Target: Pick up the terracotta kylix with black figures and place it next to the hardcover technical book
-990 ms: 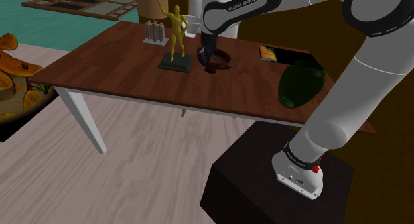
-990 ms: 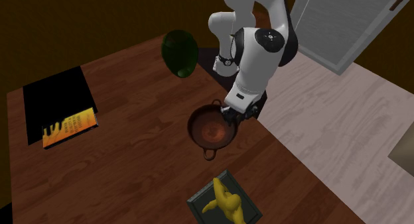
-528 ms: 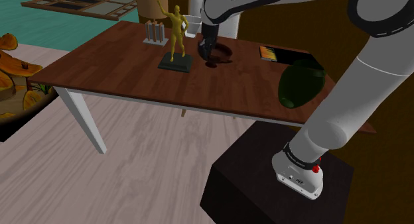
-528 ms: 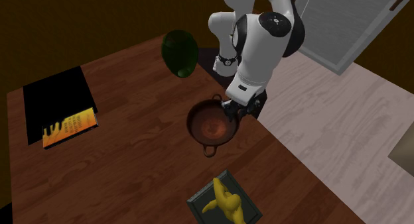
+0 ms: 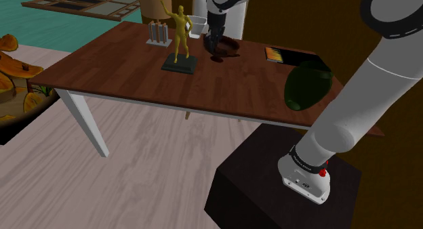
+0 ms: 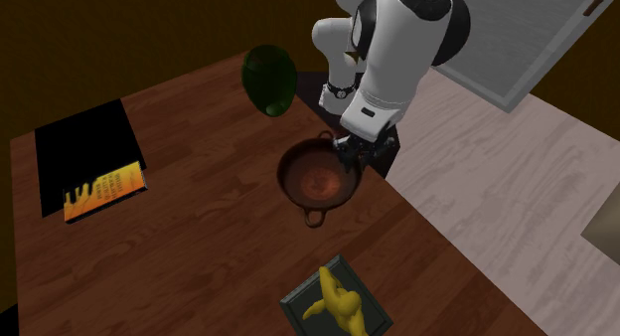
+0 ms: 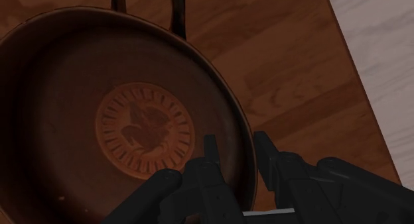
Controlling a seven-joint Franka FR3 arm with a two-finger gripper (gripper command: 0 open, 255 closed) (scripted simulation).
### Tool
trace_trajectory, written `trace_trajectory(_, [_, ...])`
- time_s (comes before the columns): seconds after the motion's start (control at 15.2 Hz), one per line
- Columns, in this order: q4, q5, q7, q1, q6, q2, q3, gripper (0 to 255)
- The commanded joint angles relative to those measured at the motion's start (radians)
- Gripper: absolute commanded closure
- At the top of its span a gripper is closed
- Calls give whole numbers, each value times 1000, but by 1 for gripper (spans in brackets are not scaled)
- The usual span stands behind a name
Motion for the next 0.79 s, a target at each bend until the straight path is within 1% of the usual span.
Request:
trace_trajectory(0.0, [27, 1, -4, 0, -28, -2, 0, 255])
trace_trajectory(0.26, [66, 3, -8, 0, -70, -6, 0, 255])
trace_trajectory(0.73, [-13, 9, -169, -78, -40, -70, -83, 255])
